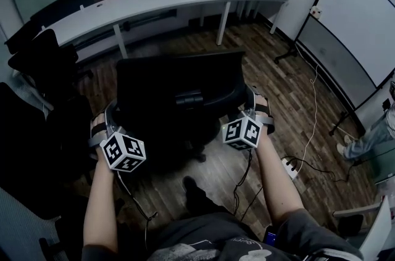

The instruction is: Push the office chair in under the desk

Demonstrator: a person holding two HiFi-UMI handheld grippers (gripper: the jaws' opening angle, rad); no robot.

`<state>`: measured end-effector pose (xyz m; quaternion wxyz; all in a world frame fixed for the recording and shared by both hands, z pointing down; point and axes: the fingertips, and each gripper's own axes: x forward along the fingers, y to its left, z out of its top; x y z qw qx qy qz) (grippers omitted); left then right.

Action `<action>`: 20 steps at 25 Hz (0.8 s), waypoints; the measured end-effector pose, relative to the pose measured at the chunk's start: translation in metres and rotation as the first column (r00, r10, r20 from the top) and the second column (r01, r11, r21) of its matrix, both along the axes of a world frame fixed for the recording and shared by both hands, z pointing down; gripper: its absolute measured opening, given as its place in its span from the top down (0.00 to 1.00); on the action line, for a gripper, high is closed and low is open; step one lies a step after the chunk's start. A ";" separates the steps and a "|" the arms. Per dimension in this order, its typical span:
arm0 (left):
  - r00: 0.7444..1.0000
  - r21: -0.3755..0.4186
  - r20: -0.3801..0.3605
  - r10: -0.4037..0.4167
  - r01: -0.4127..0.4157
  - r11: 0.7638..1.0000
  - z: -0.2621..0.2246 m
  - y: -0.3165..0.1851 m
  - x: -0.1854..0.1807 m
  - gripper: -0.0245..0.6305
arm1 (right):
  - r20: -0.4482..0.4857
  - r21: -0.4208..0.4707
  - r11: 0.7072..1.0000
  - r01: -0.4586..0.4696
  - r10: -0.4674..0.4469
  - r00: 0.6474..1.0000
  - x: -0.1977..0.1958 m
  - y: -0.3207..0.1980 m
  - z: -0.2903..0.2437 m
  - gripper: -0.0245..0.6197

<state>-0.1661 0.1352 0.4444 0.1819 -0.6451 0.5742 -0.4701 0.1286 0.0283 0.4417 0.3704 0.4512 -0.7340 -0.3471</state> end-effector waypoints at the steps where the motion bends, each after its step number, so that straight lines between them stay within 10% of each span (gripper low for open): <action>1: 1.000 -0.005 0.000 0.001 -0.001 1.000 0.000 -0.003 -0.001 0.48 | -0.001 -0.003 1.000 -0.001 0.001 1.000 -0.001 -0.002 0.000 0.49; 20: 1.000 -0.018 0.005 -0.013 0.013 1.000 0.002 -0.127 -0.017 0.51 | -0.009 -0.027 1.000 0.007 -0.007 1.000 -0.019 -0.131 0.000 0.49</action>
